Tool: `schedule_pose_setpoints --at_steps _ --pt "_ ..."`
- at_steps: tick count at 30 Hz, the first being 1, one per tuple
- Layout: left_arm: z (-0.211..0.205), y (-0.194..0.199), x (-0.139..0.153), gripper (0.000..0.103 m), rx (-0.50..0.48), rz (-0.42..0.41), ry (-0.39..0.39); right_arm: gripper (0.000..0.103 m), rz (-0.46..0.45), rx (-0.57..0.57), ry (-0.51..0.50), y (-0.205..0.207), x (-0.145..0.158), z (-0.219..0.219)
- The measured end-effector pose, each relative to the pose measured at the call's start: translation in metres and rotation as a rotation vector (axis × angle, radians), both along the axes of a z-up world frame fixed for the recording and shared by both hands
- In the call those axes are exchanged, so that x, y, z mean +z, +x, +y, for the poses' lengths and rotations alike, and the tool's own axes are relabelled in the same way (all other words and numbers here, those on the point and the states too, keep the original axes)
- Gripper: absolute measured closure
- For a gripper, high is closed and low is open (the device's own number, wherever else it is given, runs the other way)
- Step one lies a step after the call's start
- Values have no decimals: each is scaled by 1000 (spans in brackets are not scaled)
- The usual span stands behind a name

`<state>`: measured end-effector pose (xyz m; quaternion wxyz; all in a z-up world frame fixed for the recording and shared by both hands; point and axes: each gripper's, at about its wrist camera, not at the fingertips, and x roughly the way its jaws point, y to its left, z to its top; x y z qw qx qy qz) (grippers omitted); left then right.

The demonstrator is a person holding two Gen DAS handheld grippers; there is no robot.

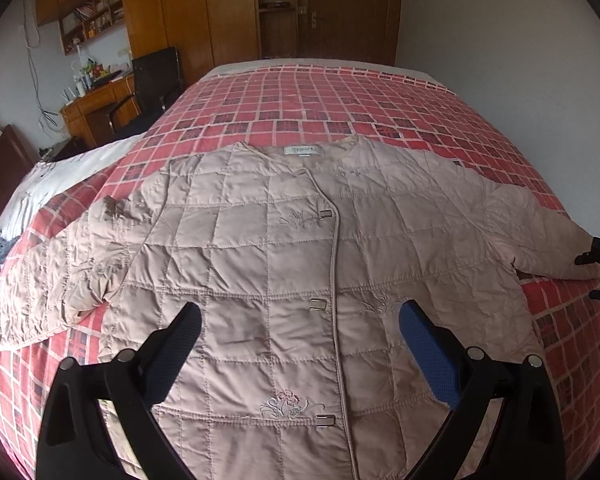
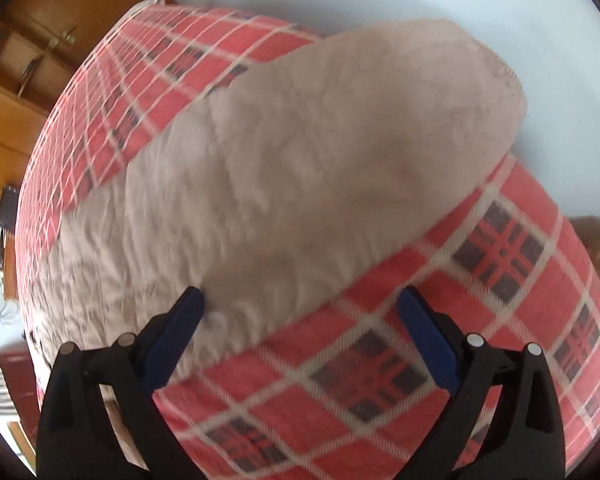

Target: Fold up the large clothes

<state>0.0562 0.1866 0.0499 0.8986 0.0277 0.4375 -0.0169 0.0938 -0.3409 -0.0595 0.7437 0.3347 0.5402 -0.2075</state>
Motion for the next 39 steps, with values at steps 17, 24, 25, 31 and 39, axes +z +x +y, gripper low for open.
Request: schedule_pose_setpoints --at_steps 17,24,25,31,39 --pt "20 5 -3 4 33 31 -3 97 -336 127 -111 19 77 34" --pt "30 11 -2 4 68 46 -32 97 -477 402 -43 50 117 136" --pt "32 12 -1 4 72 43 -36 97 -477 443 -50 58 117 153" --pt "45 20 6 4 95 35 -92 97 -442 681 -89 69 101 248" --pt "55 30 8 4 112 39 -142 95 -394 928 -81 61 71 347"
